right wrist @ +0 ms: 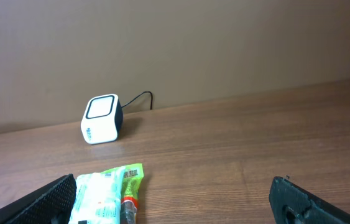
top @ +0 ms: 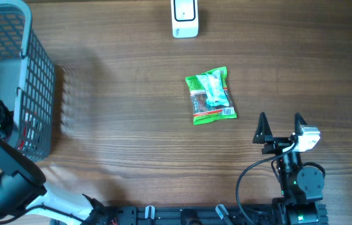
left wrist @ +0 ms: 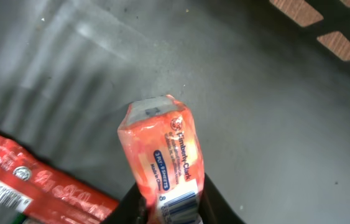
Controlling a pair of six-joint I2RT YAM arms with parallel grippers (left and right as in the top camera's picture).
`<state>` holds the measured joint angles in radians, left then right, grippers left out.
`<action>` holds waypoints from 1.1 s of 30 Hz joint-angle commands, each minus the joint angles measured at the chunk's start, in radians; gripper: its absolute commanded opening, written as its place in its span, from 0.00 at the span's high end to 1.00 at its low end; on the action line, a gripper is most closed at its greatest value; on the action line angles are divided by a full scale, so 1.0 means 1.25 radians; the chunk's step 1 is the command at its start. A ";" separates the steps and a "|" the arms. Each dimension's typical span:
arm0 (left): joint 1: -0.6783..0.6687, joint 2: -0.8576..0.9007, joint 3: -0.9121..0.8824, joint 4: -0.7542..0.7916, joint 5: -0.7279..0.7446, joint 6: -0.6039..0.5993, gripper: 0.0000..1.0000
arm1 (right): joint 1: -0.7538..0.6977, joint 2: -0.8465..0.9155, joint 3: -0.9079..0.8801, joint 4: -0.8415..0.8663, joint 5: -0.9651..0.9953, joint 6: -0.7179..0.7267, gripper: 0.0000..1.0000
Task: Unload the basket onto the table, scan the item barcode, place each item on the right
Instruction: 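Return the left gripper to the basket and grasp the red tissue pack, then carry the red tissue pack out and drop it beside the green bag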
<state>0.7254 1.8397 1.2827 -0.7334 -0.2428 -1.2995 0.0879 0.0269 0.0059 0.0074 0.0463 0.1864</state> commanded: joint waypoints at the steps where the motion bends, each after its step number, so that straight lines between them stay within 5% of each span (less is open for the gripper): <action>1: -0.002 -0.074 0.056 -0.022 -0.028 0.075 0.78 | -0.004 -0.003 -0.001 0.004 0.010 0.003 0.00; 15: -0.068 -0.316 0.327 -0.159 -0.020 0.332 0.78 | -0.004 -0.003 -0.001 0.004 0.010 0.003 0.00; 20: -0.212 -0.405 0.327 -0.169 0.049 0.450 0.72 | -0.004 -0.003 -0.001 0.004 0.010 0.003 0.00; 33: -0.790 -0.339 0.276 -0.323 0.061 0.453 0.73 | -0.004 -0.003 -0.001 0.004 0.010 0.003 0.00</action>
<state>-0.1200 1.3369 1.6749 -1.1114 -0.1703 -0.7593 0.0879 0.0269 0.0059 0.0074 0.0463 0.1864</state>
